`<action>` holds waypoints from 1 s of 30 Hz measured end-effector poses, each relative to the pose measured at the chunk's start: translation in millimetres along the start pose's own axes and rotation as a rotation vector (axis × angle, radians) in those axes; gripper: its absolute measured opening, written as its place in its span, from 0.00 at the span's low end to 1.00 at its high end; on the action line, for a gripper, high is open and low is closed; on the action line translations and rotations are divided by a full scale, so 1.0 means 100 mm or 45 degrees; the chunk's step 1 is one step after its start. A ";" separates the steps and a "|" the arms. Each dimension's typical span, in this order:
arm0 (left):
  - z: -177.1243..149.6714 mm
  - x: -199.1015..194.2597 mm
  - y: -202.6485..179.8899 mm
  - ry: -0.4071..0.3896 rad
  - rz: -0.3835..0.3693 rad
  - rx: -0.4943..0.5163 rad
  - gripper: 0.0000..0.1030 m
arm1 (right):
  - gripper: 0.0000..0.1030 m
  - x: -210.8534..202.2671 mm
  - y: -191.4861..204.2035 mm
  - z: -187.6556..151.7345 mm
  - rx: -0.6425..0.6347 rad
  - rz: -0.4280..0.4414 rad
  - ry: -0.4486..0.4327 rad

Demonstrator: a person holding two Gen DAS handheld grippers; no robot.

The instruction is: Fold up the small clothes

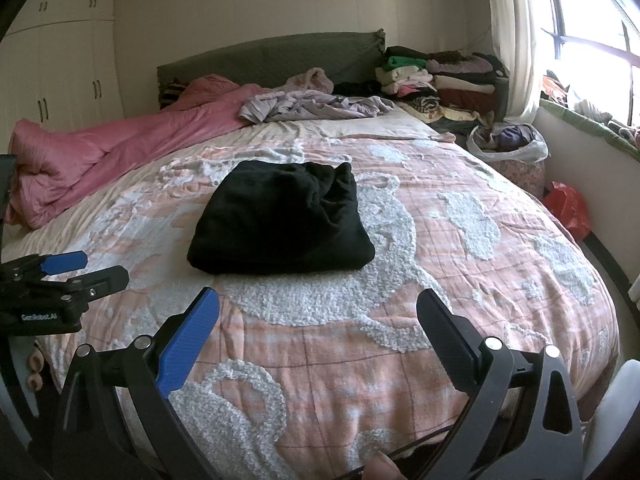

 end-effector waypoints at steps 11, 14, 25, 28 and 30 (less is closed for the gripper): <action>-0.03 0.05 0.02 0.044 -0.036 -0.009 0.91 | 0.96 0.01 -0.11 -0.04 0.027 -0.015 0.007; -0.02 0.05 0.03 0.039 -0.037 -0.013 0.91 | 0.96 0.03 -0.14 -0.04 0.036 -0.024 0.013; 0.05 0.13 0.35 0.039 0.039 -0.069 0.91 | 0.96 -0.07 -0.95 0.02 0.300 -0.212 -0.055; 0.19 0.16 0.92 0.015 0.103 -0.218 0.91 | 0.96 -0.25 -1.60 0.01 0.468 -0.324 -0.107; 0.26 0.23 1.62 0.039 0.199 -0.374 0.91 | 0.96 -0.49 -2.26 -0.09 0.591 -0.485 -0.156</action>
Point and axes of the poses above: each gripper's, at about its wrist camera, not at the fingertips, and x roughly the way its jaws point, y to its left, z to its top, the point moved 10 cm from there along x, roughly the way its jaws point, and after that the axes turned 1 degree about z, right-handed, at the moved point
